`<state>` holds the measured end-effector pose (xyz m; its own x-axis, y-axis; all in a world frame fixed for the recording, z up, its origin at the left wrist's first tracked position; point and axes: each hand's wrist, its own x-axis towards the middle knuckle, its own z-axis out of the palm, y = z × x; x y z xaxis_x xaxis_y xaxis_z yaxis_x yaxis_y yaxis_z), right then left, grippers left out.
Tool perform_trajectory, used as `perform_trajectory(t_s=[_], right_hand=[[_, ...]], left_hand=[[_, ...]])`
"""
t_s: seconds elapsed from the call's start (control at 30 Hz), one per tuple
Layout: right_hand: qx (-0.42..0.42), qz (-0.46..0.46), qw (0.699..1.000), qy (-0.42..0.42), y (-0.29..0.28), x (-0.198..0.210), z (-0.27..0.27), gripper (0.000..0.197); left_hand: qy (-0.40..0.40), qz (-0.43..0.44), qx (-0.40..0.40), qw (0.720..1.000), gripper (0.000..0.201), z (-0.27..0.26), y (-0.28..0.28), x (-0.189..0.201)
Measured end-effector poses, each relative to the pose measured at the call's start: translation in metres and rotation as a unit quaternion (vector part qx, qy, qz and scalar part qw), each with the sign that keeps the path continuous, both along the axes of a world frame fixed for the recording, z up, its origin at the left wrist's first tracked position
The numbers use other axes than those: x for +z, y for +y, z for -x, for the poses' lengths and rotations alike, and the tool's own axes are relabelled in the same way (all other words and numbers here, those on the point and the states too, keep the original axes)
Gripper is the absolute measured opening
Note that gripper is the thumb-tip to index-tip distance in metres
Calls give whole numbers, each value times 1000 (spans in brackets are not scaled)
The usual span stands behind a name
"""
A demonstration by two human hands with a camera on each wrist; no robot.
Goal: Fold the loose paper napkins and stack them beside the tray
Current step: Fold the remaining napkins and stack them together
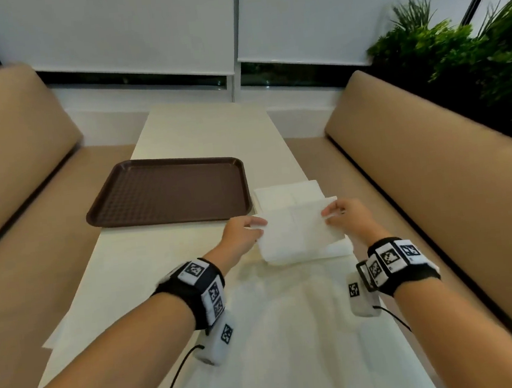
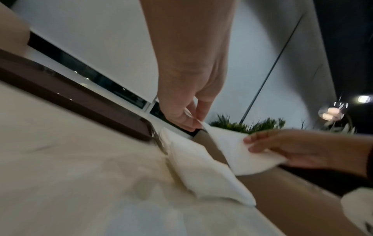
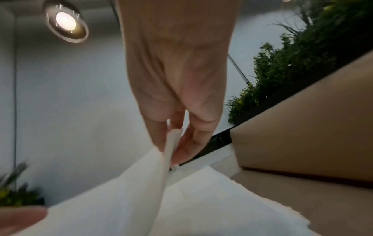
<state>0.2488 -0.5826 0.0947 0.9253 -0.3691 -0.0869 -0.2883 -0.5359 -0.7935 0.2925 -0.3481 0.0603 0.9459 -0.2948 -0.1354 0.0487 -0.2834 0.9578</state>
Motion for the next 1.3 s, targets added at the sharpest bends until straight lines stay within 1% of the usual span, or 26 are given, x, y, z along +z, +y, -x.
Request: perform_trajectory(t_s=[0.1, 0.17, 0.2, 0.27, 0.3, 0.33, 0.37, 0.4, 0.43, 0.5, 0.53, 0.57, 0.6, 0.63, 0.67, 0.73, 0.8, 0.87, 0.93, 1.0, 1.07, 1.1, 1.13, 1.17, 1.23, 1.3], right_hand=[[-37, 144, 987, 54, -12, -16, -18, 31], [-5, 220, 970, 99, -17, -32, -20, 36], [23, 254, 958, 129, -16, -39, -18, 36], [58, 302, 933, 184, -13, -55, -14, 37], [55, 301, 928, 214, -11, -58, -10, 38], [55, 301, 922, 238, -9, -60, -7, 39], [51, 296, 921, 250, -7, -57, -4, 41], [46, 286, 924, 248, -2, -54, -1, 45], [33, 281, 933, 222, 5, -49, 2, 50], [25, 286, 951, 115, 27, -40, 9, 53], [44, 278, 958, 63, 42, -35, 13, 50], [89, 264, 960, 34, 57, -34, 16, 46], [150, 250, 956, 28, 74, -33, 20, 42], [211, 234, 948, 45, 91, -36, 23, 40], [265, 223, 935, 79, 107, -39, 26, 43], [322, 230, 905, 158, 134, -47, 28, 58], [326, 274, 884, 193, 151, -56, 28, 70], [308, 300, 881, 199, 157, -64, 28, 72], [292, 274, 892, 210, 160, -66, 26, 65], [299, 273, 891, 203, 163, -65, 25, 43], [303, 284, 893, 173, 166, -60, 27, 29], [299, 273, 902, 153, 167, -57, 28, 29], [288, 252, 914, 136, 167, -52, 31, 37], [275, 217, 929, 116, 167, -47, 35, 36], [261, 130, 955, 64, 165, -32, 47, 20], [279, 61, 958, 23, 166, -11, 60, 16]], left_hand=[[-26, -81, 2, 996, 27, -14, -29, -22], [-2, -141, -23, 990, 30, -18, -43, -36], [8, -193, -41, 980, 33, -17, -47, -41], [10, -315, -92, 945, 37, -13, -51, -46], [0, -346, -108, 932, 38, -11, -51, -47], [-3, -347, -115, 931, 38, -9, -50, -45], [-4, -332, -119, 936, 38, -6, -47, -40], [0, -303, -115, 946, 39, -4, -42, -34], [5, -261, -99, 960, 39, -2, -33, -25], [-1, -162, -62, 985, 37, 3, -8, -6], [-12, -119, -51, 992, 33, 9, 10, 4], [-25, -91, -46, 994, 28, 18, 31, 14], [-37, -74, -45, 996, 24, 29, 53, 22], [-42, -65, -45, 996, 21, 43, 76, 27], [-38, -63, -43, 996, 20, 56, 101, 29], [-22, -58, -30, 998, 18, 85, 147, 27], [-8, -39, 10, 999, 17, 115, 188, 19], [-2, -15, 61, 998, 14, 143, 220, 12], [2, 3, 103, 995, 15, 168, 244, 2], [5, 21, 142, 990, 16, 188, 262, -7], [11, 28, 165, 986, 14, 203, 275, -13], [8, 22, 172, 985, 28, 209, 281, -17], [1, 18, 178, 984, 41, 215, 286, -22], [2, 27, 194, 981, 40, 220, 290, -22], [12, 52, 205, 977, 14, 225, 289, -19], [-1, 61, 213, 975, 23, 222, 282, -13]])
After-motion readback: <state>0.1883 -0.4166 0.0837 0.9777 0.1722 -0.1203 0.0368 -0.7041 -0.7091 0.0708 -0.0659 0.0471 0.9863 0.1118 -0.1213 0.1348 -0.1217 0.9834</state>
